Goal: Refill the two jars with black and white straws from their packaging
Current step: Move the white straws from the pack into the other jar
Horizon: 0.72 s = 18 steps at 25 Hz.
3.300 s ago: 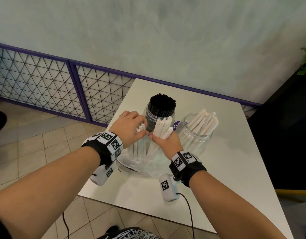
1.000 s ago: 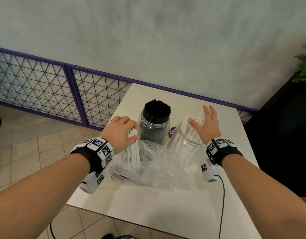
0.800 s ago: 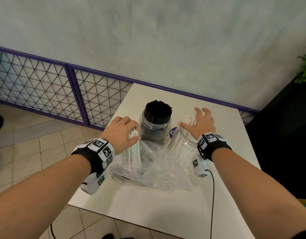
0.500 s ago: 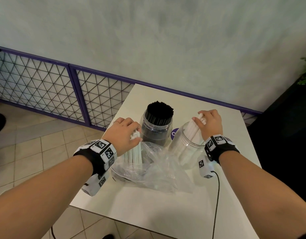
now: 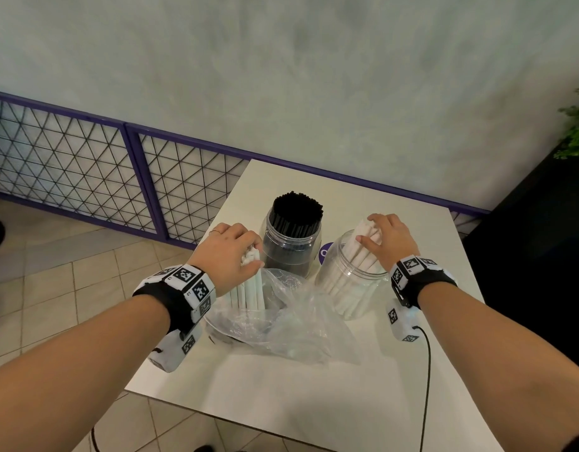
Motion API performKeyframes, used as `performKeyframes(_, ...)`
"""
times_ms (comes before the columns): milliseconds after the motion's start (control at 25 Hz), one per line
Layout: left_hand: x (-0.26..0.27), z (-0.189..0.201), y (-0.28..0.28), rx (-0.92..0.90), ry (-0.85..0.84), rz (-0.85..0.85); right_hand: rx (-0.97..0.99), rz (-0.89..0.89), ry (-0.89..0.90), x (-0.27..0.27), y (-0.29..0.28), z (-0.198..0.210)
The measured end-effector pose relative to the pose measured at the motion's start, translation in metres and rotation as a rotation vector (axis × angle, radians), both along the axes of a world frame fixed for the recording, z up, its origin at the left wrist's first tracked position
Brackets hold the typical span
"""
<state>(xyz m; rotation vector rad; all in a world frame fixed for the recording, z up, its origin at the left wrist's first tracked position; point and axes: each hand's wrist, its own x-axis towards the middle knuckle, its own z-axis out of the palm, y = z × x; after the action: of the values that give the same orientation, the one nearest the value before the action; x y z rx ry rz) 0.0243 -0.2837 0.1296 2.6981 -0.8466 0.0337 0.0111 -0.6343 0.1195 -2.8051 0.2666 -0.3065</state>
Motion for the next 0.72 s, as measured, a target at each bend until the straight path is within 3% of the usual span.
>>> performKeyframes(200,0.000,0.000,0.001,0.011,0.005,0.000,0.015,0.016,-0.251,0.001,0.001,0.001)
performKeyframes(400,-0.001,-0.001,0.001,0.002,-0.003,0.003,-0.123,-0.067,0.023,0.001,0.000,0.002)
performKeyframes(600,-0.002,0.001,0.002,-0.001,0.011,0.014,-0.161,-0.083,0.050,-0.007,0.008,0.013)
performKeyframes(720,-0.002,0.001,0.002,-0.009,0.012,0.013,-0.163,-0.002,-0.029,-0.025,0.026,0.028)
